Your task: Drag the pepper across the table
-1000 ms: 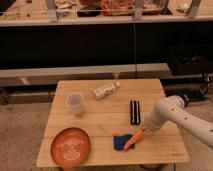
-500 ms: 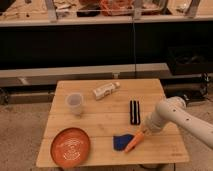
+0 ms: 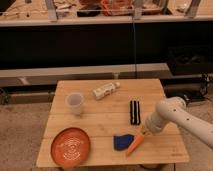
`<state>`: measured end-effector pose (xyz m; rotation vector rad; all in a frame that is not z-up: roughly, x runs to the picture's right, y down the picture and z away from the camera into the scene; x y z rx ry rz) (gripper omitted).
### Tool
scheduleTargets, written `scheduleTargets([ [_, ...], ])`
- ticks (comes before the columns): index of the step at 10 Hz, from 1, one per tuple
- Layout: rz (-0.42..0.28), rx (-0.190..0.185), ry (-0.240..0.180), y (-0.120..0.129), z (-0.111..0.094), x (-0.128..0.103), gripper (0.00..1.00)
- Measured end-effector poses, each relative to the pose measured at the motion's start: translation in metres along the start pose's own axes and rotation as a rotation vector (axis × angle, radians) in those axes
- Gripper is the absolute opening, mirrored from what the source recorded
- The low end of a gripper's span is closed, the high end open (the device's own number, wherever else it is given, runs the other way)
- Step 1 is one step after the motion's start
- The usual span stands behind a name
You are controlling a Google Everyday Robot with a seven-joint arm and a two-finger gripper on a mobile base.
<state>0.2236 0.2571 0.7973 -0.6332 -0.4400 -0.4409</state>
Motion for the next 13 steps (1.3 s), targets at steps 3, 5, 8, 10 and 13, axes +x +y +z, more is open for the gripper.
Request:
scheduleTargets([
  [3, 0.002, -0.014, -0.013, 0.005, 0.0, 0.0, 0.0],
  [5, 0.003, -0.023, -0.019, 0.009, 0.0, -0.001, 0.0],
  [8, 0.012, -0.028, -0.036, 0.01, -0.001, -0.002, 0.0],
  [10, 0.02, -0.033, -0.043, 0.012, -0.001, -0.001, 0.0],
  [13, 0.015, -0.041, -0.054, 0.012, 0.0, -0.006, 0.06],
])
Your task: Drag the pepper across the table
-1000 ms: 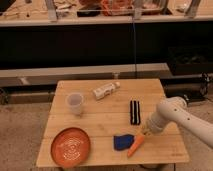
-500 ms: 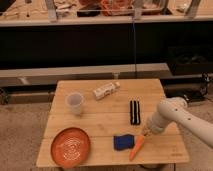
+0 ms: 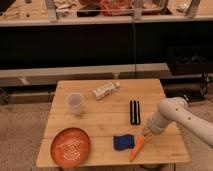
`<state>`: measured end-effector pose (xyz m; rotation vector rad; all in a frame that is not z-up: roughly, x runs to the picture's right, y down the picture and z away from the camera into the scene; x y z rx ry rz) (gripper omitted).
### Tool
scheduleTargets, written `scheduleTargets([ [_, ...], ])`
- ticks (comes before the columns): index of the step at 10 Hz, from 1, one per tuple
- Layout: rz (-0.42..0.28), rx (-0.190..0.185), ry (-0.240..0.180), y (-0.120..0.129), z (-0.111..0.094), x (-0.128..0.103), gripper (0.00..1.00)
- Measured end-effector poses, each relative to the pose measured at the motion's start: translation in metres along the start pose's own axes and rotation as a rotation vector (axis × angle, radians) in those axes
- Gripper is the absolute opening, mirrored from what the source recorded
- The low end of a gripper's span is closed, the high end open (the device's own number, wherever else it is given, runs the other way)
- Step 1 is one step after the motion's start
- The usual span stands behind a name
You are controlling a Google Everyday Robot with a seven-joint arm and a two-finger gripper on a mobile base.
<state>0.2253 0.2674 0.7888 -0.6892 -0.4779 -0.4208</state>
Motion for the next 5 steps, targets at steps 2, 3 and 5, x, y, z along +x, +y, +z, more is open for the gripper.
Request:
scheduleTargets([
  [2, 0.0, -0.006, -0.007, 0.0017, 0.0002, -0.0004, 0.06],
  [3, 0.0, -0.009, -0.008, 0.004, 0.0007, -0.001, 0.06],
  [5, -0.001, -0.013, -0.016, 0.0025, 0.0006, -0.0028, 0.06],
])
